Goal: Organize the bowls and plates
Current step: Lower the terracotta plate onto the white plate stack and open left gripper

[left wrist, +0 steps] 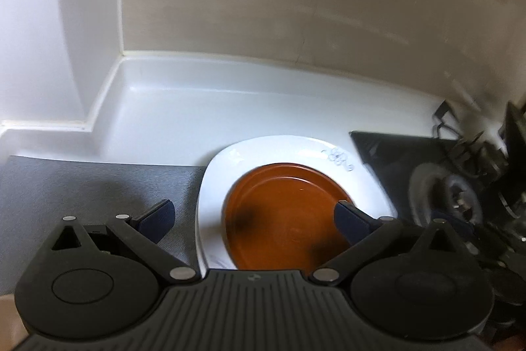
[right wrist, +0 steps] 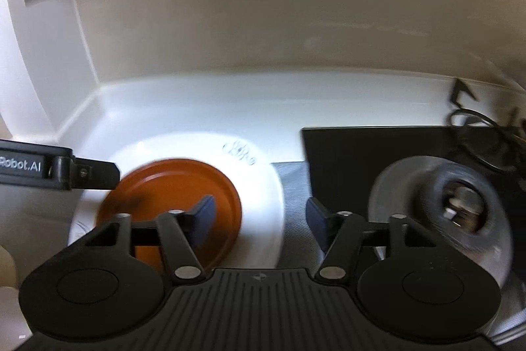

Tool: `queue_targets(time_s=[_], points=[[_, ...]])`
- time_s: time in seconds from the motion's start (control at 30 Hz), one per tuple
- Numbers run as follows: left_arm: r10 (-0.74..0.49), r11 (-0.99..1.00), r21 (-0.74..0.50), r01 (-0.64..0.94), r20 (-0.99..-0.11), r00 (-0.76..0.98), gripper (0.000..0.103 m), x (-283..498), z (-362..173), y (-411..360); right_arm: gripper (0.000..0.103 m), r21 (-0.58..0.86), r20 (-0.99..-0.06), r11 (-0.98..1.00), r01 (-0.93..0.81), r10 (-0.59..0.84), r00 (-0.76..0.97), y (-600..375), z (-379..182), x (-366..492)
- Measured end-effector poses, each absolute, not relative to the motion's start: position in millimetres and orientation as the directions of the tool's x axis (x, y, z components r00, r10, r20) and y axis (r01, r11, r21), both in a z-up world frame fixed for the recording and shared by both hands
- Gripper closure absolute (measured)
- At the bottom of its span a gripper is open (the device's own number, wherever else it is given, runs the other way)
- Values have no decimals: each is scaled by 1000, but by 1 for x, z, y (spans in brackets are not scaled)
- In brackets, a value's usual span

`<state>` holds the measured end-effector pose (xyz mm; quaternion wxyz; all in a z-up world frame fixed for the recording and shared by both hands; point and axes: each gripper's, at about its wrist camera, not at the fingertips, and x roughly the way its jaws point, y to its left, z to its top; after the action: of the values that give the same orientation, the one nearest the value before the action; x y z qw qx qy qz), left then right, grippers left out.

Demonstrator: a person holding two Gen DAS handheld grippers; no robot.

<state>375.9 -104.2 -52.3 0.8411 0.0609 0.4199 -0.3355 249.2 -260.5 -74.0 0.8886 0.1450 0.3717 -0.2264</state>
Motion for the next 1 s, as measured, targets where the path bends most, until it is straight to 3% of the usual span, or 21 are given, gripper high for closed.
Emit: queue_targets(time_s=[0.33,0.63,0.87,1.0], points=[[-592,716,-157,680,-653,472,0,307,-2,-48,18,200,-650,843,499,-267,712,-218,-8,165],[-576,736,-121,666,-630,521,0,256,16,0,17,220,-643,846,486,-249,724,-177,13,123],[-474,787,0,617,-640,604,0,227,22,18,16,213,-613,878,429,-221,758,-153,26,110],[-459,811,-3,585,-624,633,0,218,26,36,16,208,-601,891,404,-209,771,-146,33,107]])
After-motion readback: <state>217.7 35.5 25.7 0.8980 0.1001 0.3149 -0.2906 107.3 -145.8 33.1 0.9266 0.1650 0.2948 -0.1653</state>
